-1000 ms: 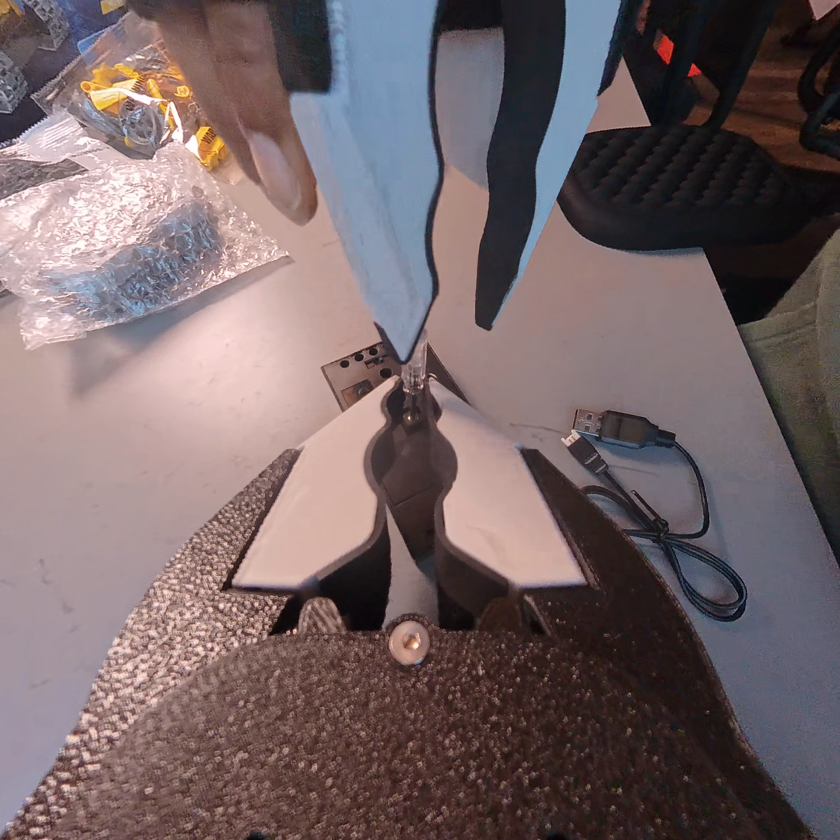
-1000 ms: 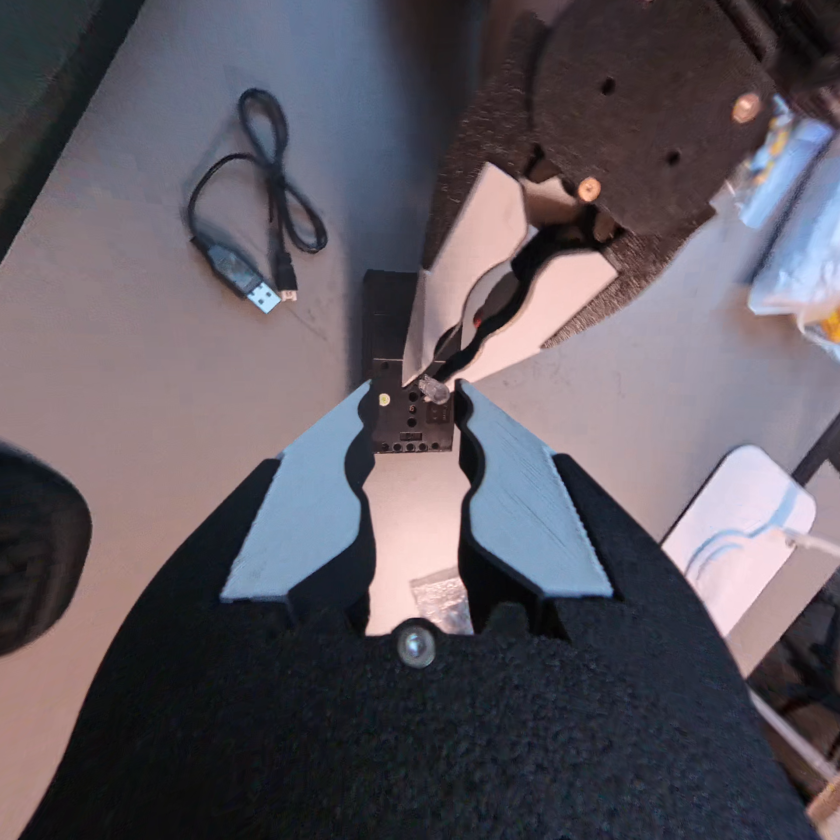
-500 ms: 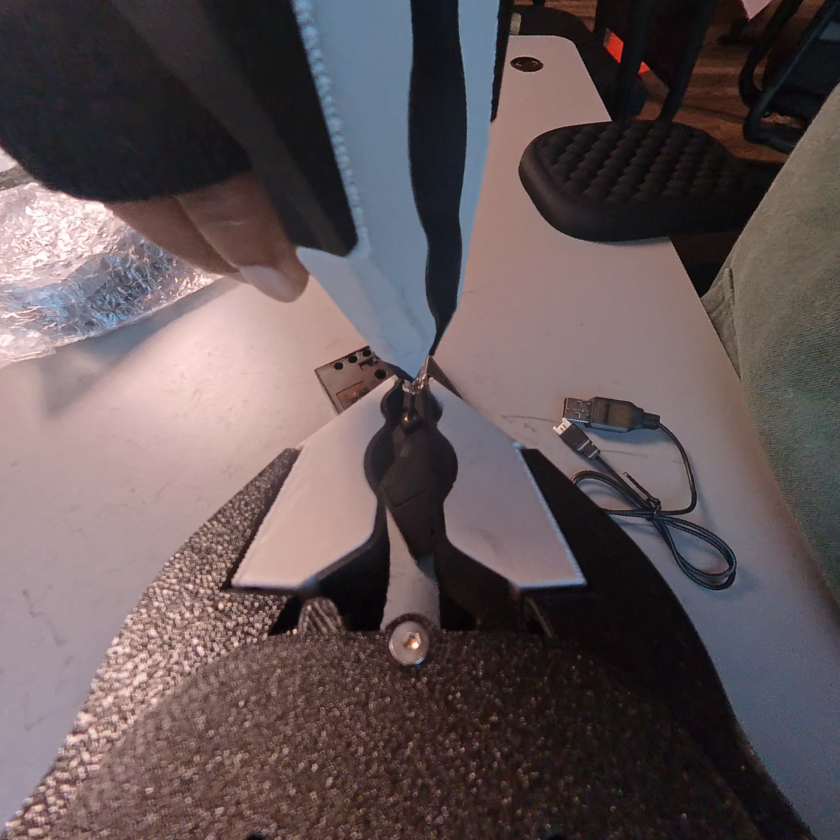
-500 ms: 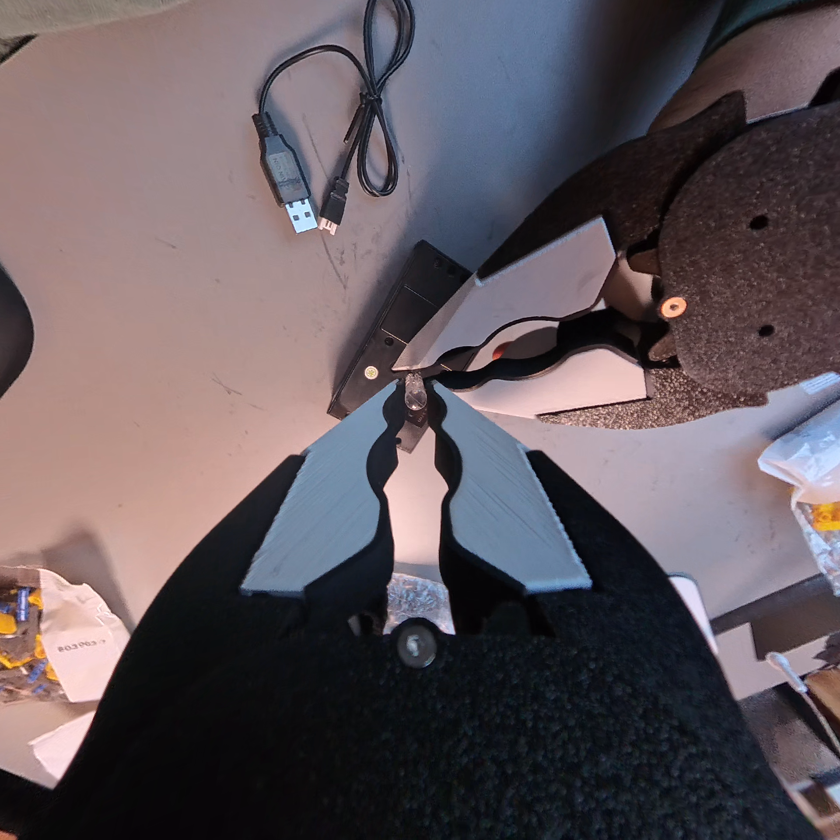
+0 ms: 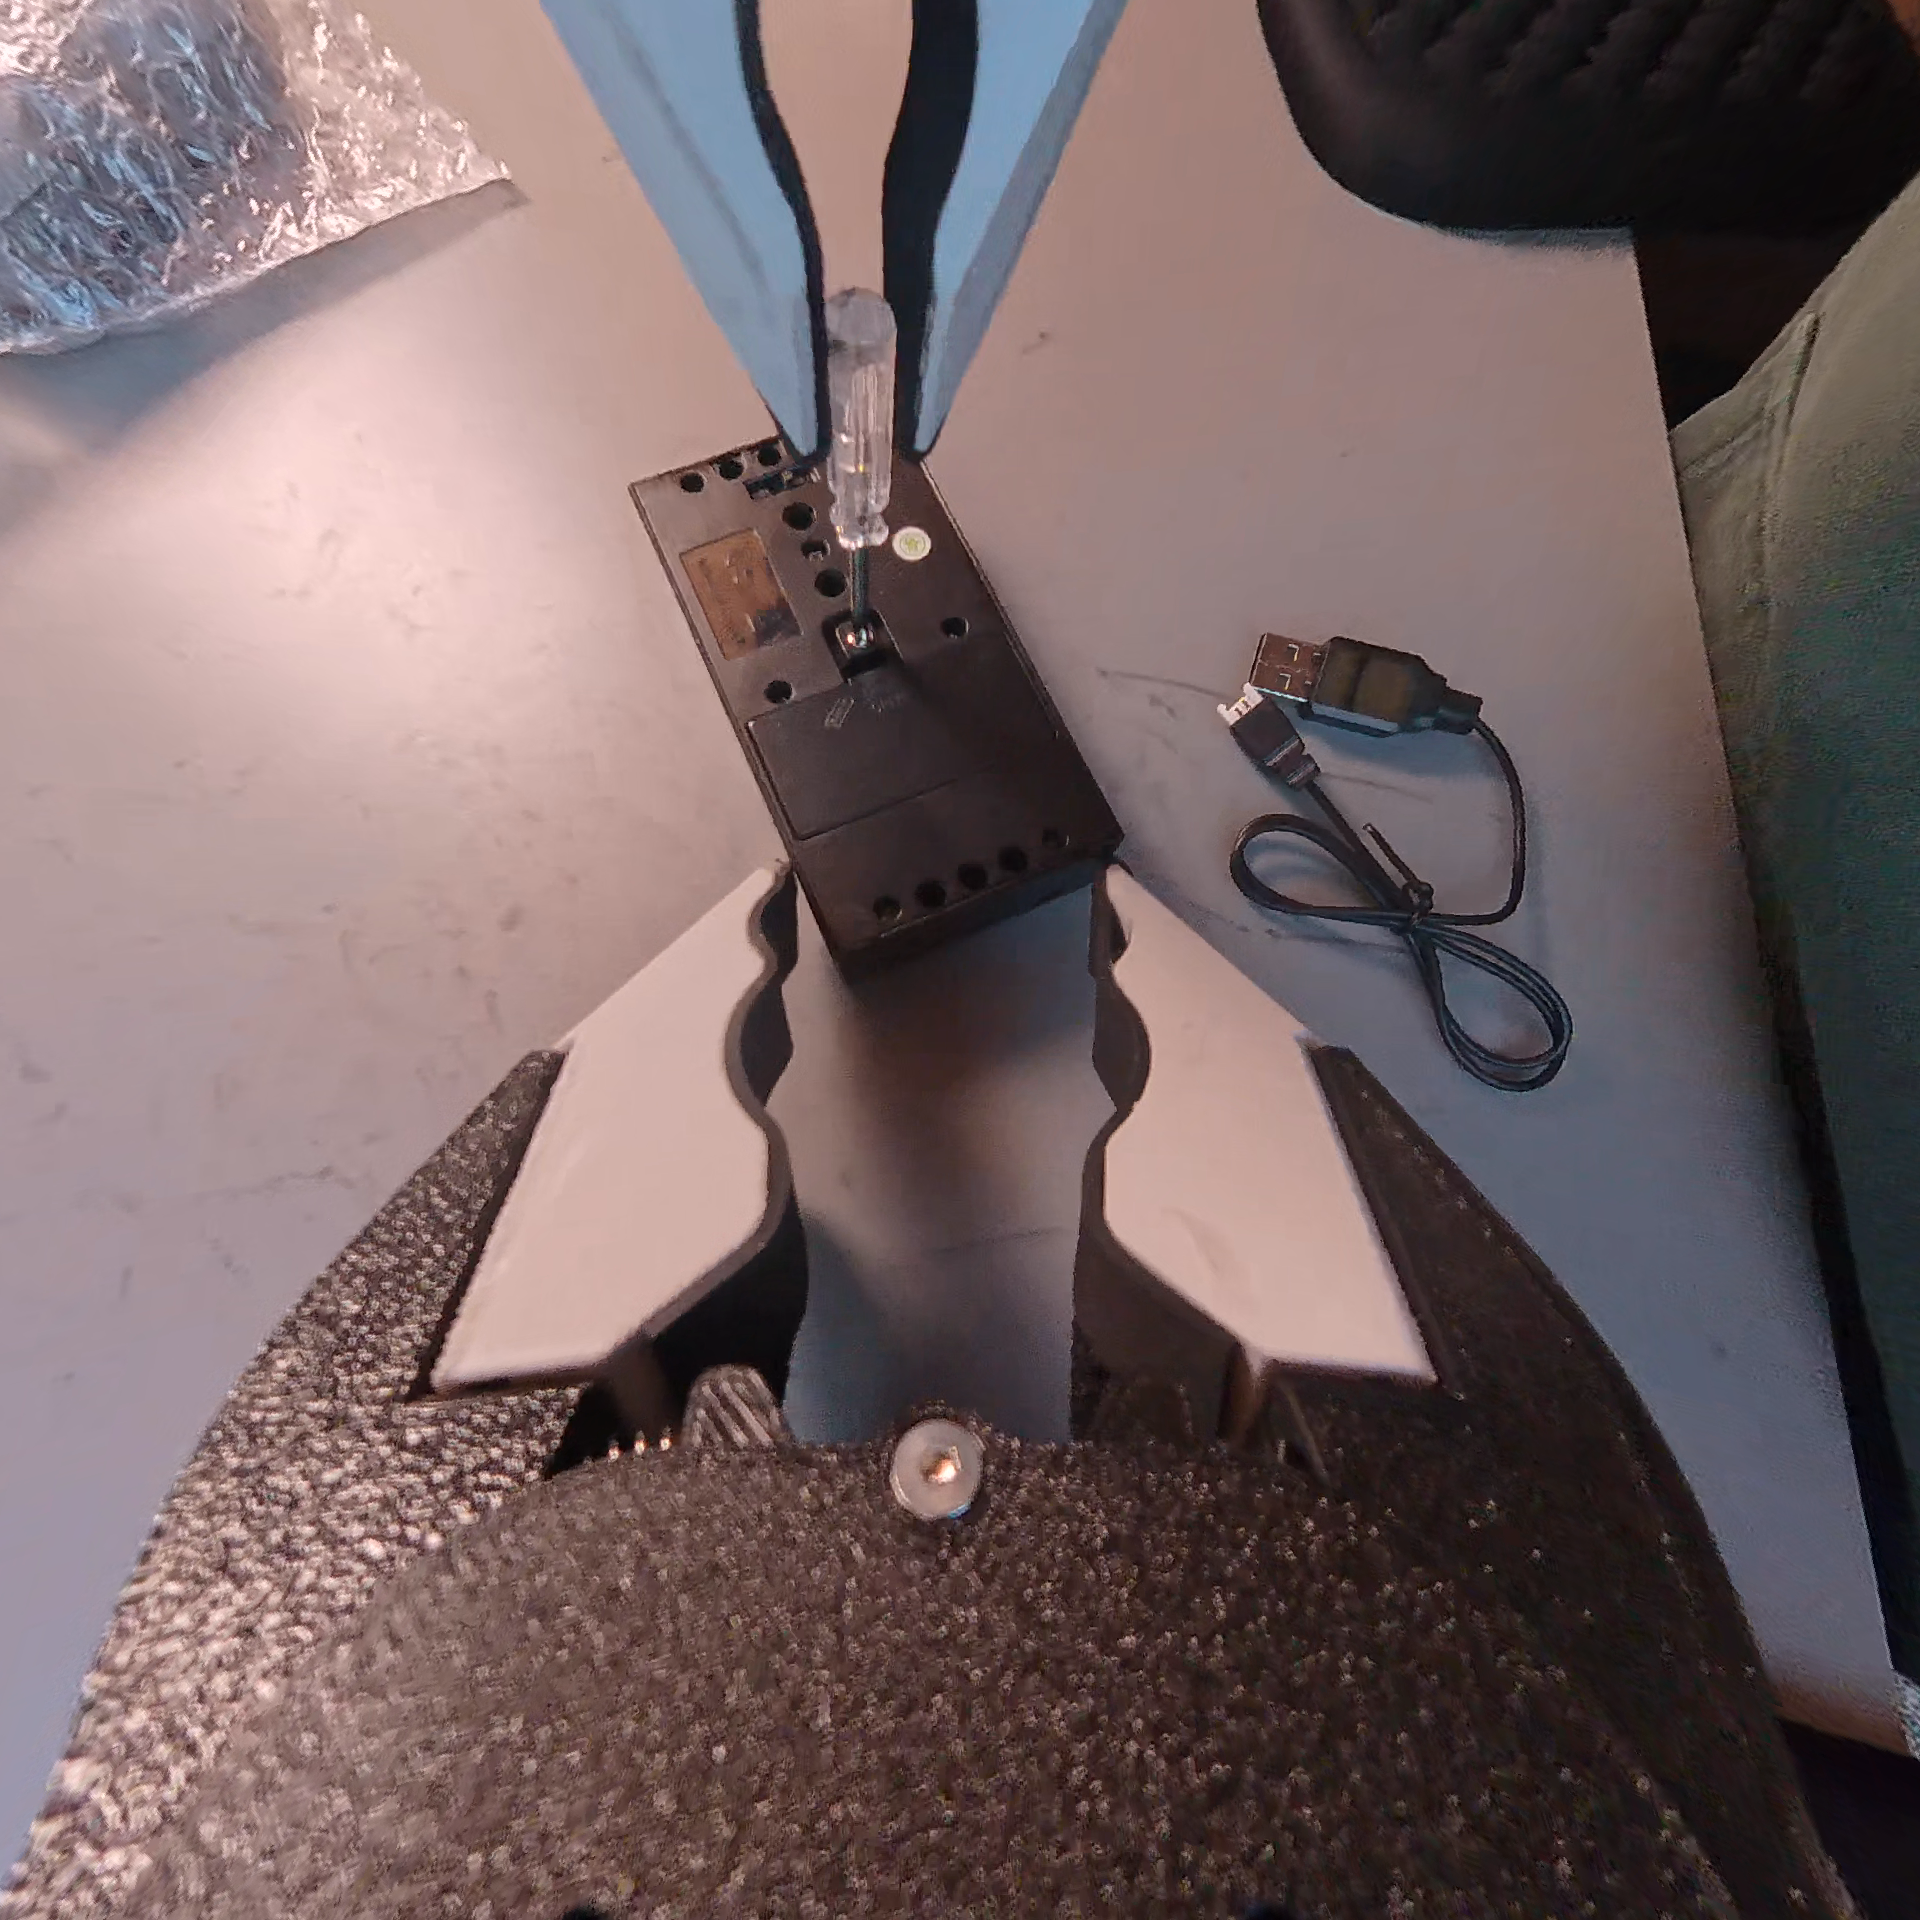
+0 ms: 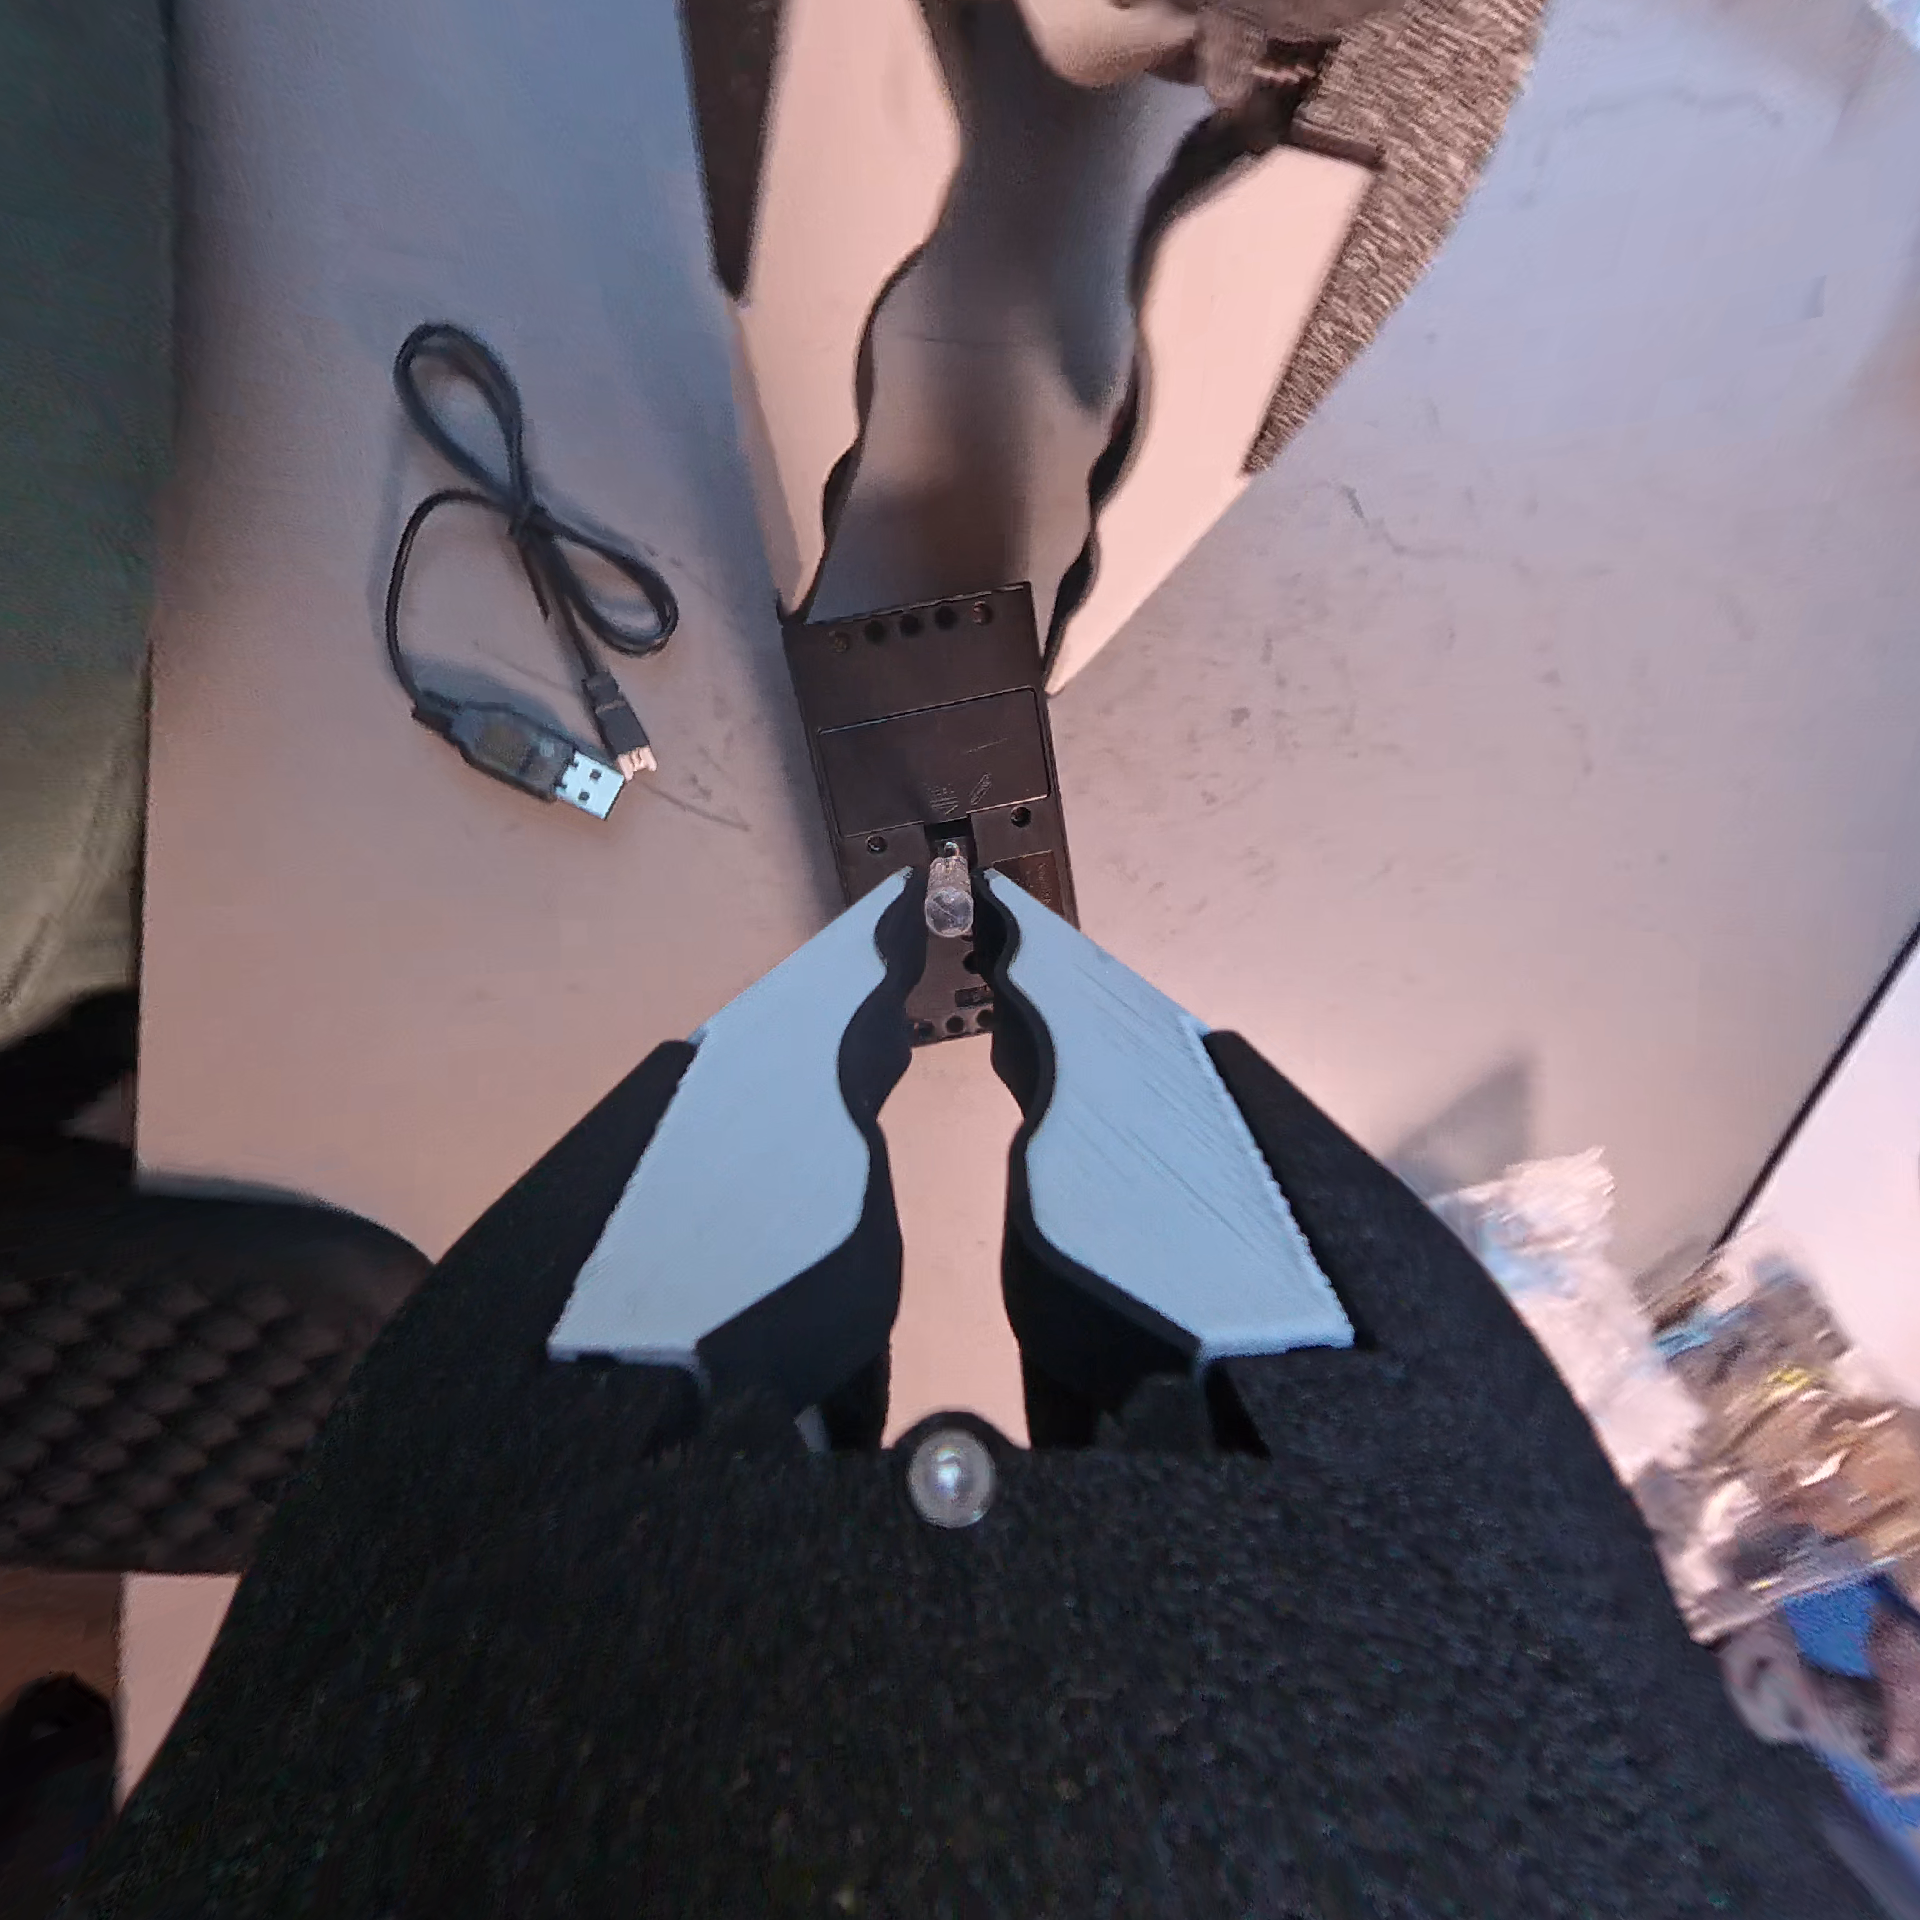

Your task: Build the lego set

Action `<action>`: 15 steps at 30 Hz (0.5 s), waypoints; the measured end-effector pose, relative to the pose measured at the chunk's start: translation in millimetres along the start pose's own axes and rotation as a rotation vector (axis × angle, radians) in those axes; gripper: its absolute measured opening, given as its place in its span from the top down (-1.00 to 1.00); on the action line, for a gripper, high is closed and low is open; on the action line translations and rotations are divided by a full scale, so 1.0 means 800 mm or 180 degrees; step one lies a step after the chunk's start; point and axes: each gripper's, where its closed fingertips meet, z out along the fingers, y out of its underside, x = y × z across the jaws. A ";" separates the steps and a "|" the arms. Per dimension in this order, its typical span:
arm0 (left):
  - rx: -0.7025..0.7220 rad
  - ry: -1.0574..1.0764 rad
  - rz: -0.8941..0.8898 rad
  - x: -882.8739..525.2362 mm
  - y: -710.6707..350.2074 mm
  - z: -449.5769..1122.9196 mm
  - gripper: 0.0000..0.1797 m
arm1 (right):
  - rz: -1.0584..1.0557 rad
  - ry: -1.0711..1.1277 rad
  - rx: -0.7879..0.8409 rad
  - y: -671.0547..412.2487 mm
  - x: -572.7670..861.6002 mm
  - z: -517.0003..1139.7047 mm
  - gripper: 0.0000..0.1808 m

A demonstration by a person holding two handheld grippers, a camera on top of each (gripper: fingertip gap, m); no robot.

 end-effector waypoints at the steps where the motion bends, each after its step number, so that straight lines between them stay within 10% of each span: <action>1: -0.0005 -0.0024 -0.0034 0.000 0.001 0.000 0.38 | 0.0213 0.0044 0.0024 0.000 0.001 0.000 0.93; 15: -0.0140 -0.0561 -0.0358 0.006 0.001 0.003 0.40 | 0.3139 0.0721 0.0826 0.008 0.010 -0.002 0.93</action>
